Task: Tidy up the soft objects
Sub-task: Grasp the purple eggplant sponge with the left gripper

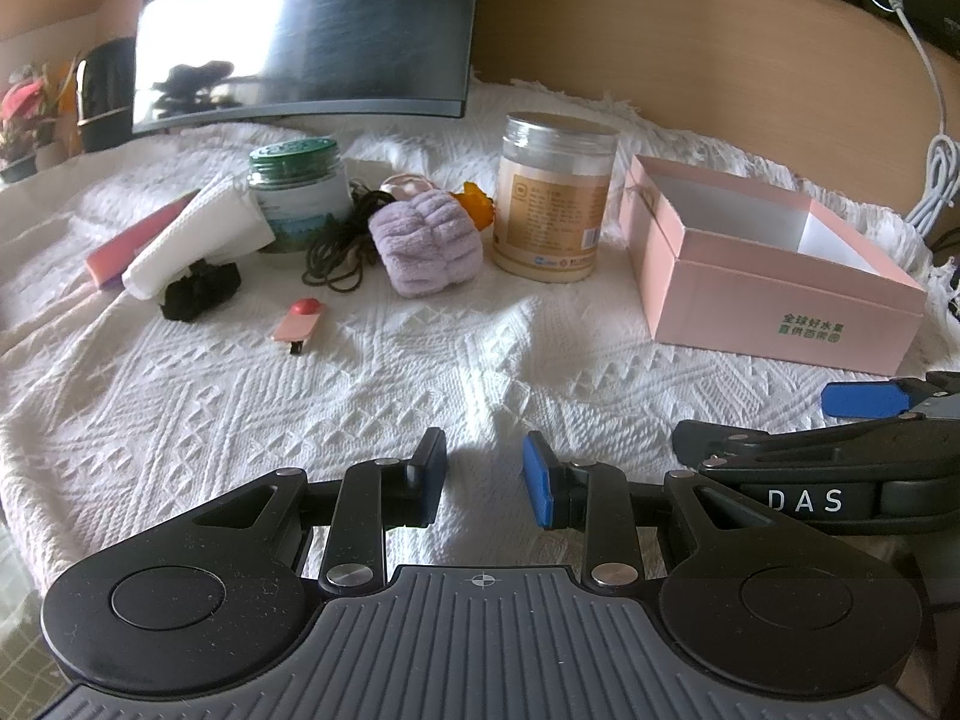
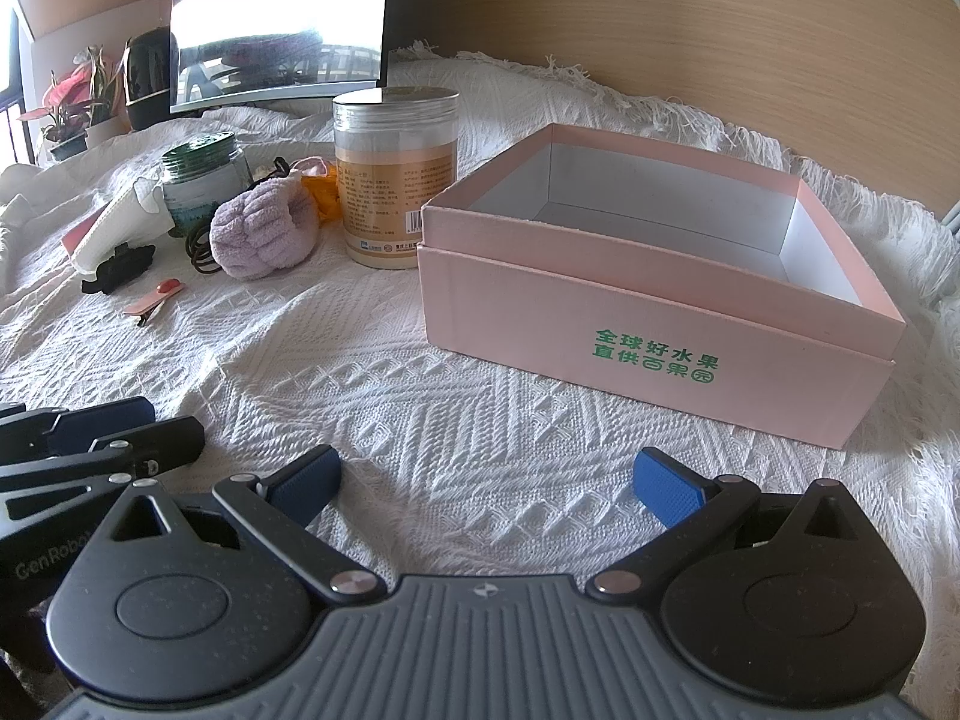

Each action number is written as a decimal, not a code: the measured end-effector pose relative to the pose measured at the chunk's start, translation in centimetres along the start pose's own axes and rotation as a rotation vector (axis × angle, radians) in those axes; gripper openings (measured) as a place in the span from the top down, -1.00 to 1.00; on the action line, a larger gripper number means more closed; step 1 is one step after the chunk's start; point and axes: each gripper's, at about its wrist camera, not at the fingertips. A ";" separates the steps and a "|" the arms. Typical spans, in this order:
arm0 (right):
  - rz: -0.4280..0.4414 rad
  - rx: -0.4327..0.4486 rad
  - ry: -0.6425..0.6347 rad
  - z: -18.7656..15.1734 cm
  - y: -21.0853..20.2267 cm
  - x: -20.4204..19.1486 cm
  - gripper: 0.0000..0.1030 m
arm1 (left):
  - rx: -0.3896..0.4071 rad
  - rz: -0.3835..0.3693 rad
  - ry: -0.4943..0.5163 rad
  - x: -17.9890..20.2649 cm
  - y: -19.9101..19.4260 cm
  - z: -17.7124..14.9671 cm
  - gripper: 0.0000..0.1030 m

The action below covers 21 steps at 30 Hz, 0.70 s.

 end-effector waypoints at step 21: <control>0.031 -0.309 -0.062 5.2 1.4 -2.8 -0.94 | -0.015 -0.074 -0.034 -20.0 2.3 16.5 0.50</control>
Point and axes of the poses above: each gripper's, at about its wrist camera, not at the fingertips, and y roughly the way its jaws point, x to its right, z to its top, and after that the axes turned 10 degrees about -y, right-handed
